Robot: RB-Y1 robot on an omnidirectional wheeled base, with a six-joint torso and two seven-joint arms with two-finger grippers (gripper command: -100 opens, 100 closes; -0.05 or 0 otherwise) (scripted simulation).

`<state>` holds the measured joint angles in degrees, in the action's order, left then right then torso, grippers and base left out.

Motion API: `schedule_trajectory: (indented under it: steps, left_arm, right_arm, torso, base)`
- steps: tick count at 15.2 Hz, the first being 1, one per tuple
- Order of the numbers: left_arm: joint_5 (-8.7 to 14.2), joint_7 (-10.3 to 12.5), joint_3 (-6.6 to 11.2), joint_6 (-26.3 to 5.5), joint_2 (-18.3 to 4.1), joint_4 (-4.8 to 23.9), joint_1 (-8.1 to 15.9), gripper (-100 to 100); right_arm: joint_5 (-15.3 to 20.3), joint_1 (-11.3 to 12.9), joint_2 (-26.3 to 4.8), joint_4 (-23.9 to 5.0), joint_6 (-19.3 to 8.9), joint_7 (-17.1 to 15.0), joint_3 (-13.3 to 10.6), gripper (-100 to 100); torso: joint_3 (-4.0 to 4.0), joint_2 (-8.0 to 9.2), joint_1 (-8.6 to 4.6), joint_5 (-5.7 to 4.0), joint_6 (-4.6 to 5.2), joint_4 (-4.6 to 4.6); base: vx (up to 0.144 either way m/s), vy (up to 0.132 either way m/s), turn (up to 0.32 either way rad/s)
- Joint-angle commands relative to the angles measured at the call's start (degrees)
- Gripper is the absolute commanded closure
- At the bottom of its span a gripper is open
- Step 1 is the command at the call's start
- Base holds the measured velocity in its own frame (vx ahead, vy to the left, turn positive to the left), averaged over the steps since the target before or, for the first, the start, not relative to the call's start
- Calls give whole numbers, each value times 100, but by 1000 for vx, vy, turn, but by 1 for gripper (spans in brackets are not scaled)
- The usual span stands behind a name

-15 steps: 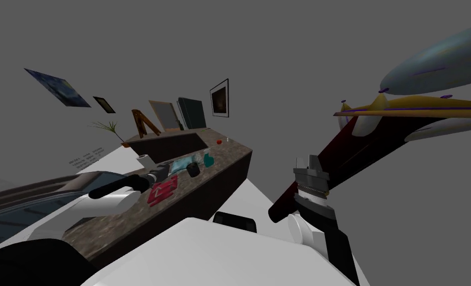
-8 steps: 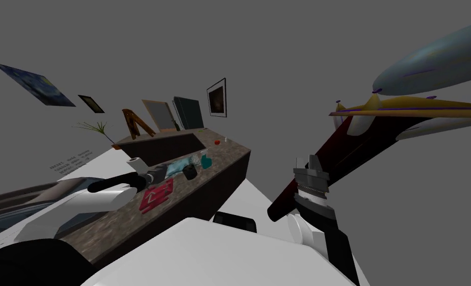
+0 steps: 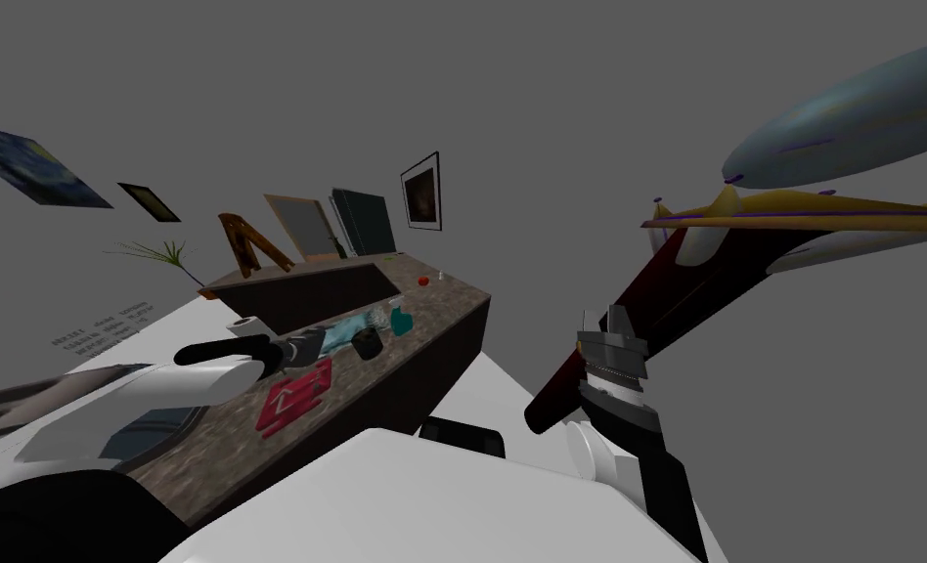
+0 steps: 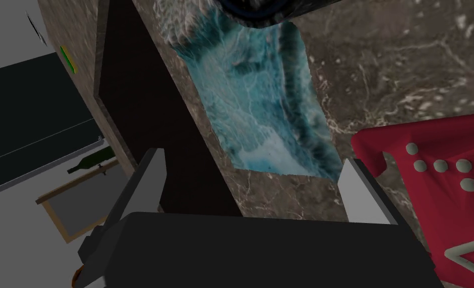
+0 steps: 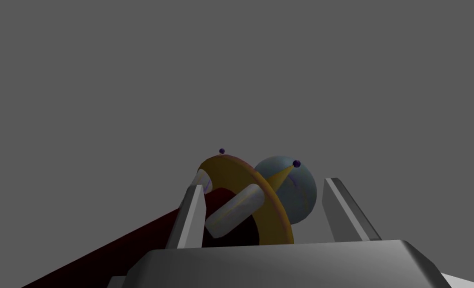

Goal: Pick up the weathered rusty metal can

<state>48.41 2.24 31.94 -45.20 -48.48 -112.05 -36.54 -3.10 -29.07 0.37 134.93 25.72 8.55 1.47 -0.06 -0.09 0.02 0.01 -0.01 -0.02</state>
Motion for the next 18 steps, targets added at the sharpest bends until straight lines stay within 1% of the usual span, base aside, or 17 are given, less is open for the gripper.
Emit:
schedule_trajectory:
  steps: [1, 3, 4, 6, 7, 8, 10, 11, 13, 14, 15, 17, 18]
  left_arm:
    - [251, 33, 43, -286, -166, 96, 19, -100]
    - [251, 33, 43, -480, -166, 96, 19, -100]
    - [489, 69, 80, -611, -333, 181, 46, -100]
    - [489, 69, 80, -841, -333, 181, 46, -100]
    - [489, 69, 80, -876, -333, 181, 46, -100]
    - [723, 104, 107, -1063, -500, 263, 77, -100]
    - [723, 104, 107, -1263, -500, 263, 77, -100]
    - [952, 137, 123, -1401, -667, 343, 111, -100]
    - [952, 137, 123, -1635, -667, 343, 111, -100]
    - [952, 137, 123, -1642, -667, 343, 111, -100]
    - [1175, 168, 129, -1843, -836, 420, 148, -100]
    - [1175, 168, 129, -2009, -836, 420, 148, -100]
    - [1390, 198, 127, -2161, -1005, 493, 188, -100]
  right_arm:
    - [0, 0, 0, 0, 0, 0, 0, 0]
    - [0, 0, 0, 0, 0, 0, 0, 0]
    - [0, 0, 0, 0, 0, 0, 0, 0]
    - [0, 0, 0, 0, 0, 0, 0, 0]
    - [0, 0, 0, 0, 0, 0, 0, 0]
    - [0, 0, 0, 0, 0, 0, 0, 0]
    - [0, 0, 0, 0, 0, 0, 0, 0]
    - [0, 0, 0, 0, 0, 0, 0, 0]
    - [0, 0, 0, 0, 0, 0, 0, 0]
    - [0, 0, 0, 0, 0, 0, 0, 0]
    - [0, 0, 0, 0, 0, 0, 0, 0]
    - [0, 1, 0, 0, 0, 0, 0, 0]
    - [0, 0, 0, 0, 0, 0, 0, 0]
  torso:
    - [0, 0, 0, 0, 0, 0]
    - [-1, -2, 1, -1, 3, 0]
    - [-1, -1, 1, 0, 1, 0]
    - [-3, -5, 2, 0, 4, -1]
    - [-2, -3, 2, 0, 2, -1]
    - [0, 0, 0, 0, 0, 0]
    - [-1, -2, 1, 0, 4, 0]
    - [-1, -1, 1, 0, 2, 0]
    - [-2, -3, 2, 0, 3, -1]
    - [-1, -2, 2, 0, 1, 0]
    - [1, 1, 0, 0, 0, 0]
    - [0, -1, 0, -1, 4, 0]
    - [0, 0, 0, 0, 1, 0]
  base:
    - [20, 8, -87]
    - [24, 13, -79]
    - [29, 13, -94]
    - [27, 16, -79]
    - [13, 9, -4]
    - [20, 10, -88]
    - [22, 14, -82]
    - [24, 16, -91]
    - [24, 18, -78]
    - [12, 10, 6]
    - [16, 10, -69]
    - [19, 14, -89]
    - [20, 18, -87]
